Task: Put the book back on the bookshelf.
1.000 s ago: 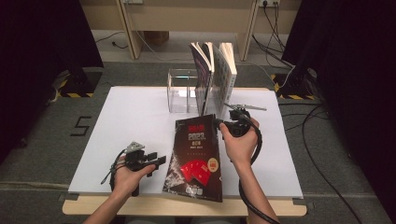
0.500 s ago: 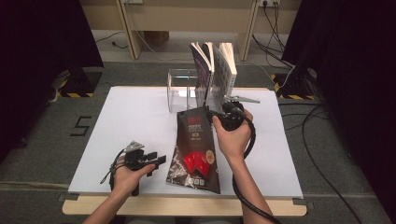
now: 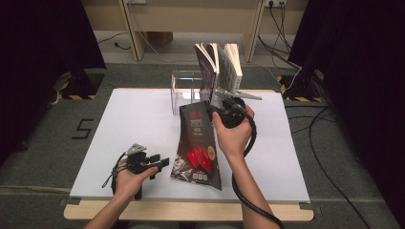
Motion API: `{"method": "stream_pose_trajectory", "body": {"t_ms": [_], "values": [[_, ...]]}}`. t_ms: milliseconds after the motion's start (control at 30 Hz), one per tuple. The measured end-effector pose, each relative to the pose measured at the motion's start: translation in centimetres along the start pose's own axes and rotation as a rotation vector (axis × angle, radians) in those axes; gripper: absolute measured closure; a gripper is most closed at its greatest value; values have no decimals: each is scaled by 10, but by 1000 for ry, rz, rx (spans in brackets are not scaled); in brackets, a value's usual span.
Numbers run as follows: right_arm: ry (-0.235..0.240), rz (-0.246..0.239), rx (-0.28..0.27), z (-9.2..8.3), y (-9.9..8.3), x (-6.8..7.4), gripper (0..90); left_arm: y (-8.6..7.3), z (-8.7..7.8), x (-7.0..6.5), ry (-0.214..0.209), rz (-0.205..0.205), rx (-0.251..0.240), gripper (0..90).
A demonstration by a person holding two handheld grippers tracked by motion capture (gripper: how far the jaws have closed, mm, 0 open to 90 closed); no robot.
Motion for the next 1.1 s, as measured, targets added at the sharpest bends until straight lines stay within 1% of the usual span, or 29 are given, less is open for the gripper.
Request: {"method": "stream_pose_trajectory", "body": {"t_ms": [167,433,533,667,833,867,933,1100], "values": [[-1,-3,-22,2,5,6,875,1,-1,1,2,-1,-5,472],[-12,-21,-50,6,16,14,875,2,-1,1,9,-8,-6,455],[-18,-28,-68,7,21,17,875,3,-2,1,10,-9,-8,449],[-26,-36,-89,9,27,19,875,3,-2,1,8,-9,-15,442],[-34,-36,-107,10,33,22,875,4,-2,2,11,-6,-15,436],[-34,-29,-109,10,33,23,875,3,-2,2,10,-6,-14,436],[-41,-45,-122,11,36,22,875,3,-2,2,11,-5,-15,436],[-45,-44,-139,12,41,24,875,4,-2,2,12,-2,-14,435]]}}
Point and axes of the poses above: each handheld gripper's, and its own axes: z roughly forward along the jaws, y roughly out of its top, x roughly to its left, the point moved 6 cm from there along z, roughly forward along the jaws, and after that the axes turned 8 degrees about -y, right-handed, at the moved point
